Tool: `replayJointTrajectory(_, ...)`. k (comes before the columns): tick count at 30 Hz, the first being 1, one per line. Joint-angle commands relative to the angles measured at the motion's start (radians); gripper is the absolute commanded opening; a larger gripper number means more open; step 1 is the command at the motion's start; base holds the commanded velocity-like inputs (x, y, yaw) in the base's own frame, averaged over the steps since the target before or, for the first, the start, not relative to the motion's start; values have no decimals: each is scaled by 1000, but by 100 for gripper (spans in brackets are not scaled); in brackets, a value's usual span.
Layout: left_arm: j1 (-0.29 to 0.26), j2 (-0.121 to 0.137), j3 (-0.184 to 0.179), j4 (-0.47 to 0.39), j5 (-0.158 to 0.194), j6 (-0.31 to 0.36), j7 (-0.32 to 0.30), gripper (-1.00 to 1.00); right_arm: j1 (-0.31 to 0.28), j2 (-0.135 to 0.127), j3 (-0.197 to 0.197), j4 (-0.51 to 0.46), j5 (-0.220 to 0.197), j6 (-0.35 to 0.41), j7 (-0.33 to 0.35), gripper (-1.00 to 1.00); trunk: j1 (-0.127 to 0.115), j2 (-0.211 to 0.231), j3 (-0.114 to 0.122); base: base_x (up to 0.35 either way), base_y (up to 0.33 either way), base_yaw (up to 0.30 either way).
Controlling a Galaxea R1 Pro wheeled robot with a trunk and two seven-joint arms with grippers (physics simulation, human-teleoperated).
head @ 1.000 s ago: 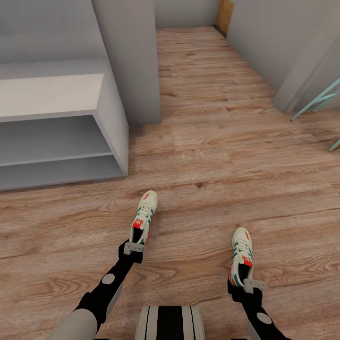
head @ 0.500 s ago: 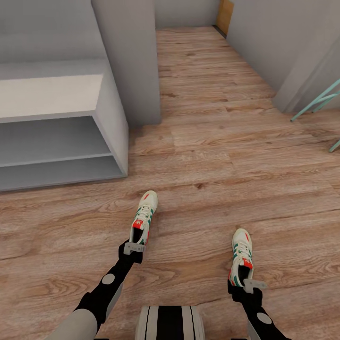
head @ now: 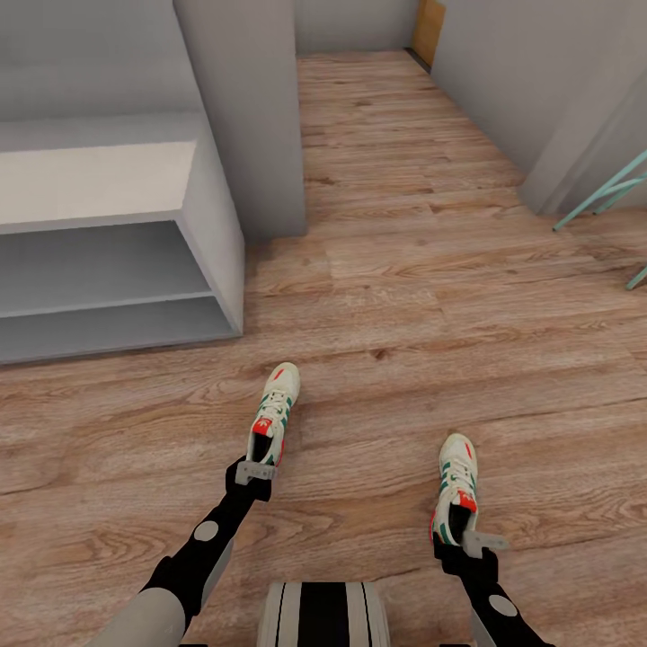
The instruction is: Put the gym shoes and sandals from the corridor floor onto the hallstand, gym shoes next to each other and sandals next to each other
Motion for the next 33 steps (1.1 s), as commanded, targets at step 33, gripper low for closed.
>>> replayJointTrajectory(33,0,0,8,-1,-8,-4,-5,-100,-1,0,-5,2,9,-4,-2,-100,-2,1,11,0,0,0)
